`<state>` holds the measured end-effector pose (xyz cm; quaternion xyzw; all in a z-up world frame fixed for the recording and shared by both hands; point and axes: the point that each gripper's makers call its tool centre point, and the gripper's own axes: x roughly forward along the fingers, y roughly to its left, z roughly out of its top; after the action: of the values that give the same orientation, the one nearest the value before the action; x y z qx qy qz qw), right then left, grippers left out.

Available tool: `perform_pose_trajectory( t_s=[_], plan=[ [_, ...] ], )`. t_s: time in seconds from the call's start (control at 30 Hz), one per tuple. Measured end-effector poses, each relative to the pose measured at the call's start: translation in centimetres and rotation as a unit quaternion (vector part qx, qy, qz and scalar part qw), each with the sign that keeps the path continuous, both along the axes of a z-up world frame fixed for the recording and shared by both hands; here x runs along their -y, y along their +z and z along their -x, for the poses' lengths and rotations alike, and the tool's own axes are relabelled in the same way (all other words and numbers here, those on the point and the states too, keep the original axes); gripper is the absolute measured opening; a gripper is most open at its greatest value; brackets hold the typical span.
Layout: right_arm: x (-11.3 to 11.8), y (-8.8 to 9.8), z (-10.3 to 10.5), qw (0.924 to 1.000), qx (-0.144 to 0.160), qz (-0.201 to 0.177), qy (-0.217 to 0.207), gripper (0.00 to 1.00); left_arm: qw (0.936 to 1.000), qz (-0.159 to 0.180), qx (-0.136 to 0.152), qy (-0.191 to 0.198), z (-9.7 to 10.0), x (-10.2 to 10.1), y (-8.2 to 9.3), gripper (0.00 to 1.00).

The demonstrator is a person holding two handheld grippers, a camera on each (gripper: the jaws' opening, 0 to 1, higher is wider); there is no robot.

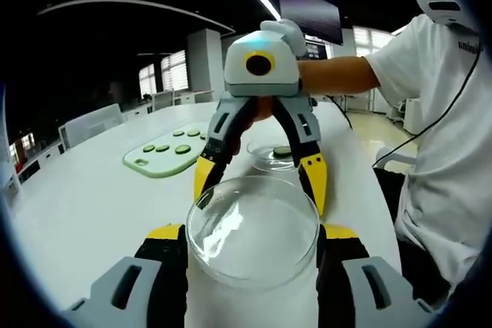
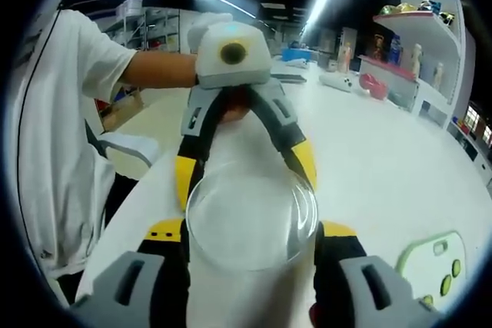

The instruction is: Open the petri dish lid, add cucumber slices into the petri dish, and close the lid

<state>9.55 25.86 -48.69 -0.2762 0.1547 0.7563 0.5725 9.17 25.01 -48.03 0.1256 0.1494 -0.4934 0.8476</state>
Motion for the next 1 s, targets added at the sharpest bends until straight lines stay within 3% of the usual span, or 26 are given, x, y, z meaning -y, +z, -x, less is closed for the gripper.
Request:
perform_pose_trajectory(
  t_s=[0.53, 1.0],
  plan=[
    [1.4, 2.7, -0.4, 0.9997, 0.019, -0.008, -0.009, 0.64, 0.9998, 0.012, 0.013, -0.008, -0.5, 1.4, 2.1, 0.67],
    [5.0, 4.3, -0.9, 0.9989, 0.030, -0.006, -0.036, 0.64, 0.9989, 0.016, 0.024, -0.036, -1.0, 5.0, 3.7, 0.67]
  ],
)
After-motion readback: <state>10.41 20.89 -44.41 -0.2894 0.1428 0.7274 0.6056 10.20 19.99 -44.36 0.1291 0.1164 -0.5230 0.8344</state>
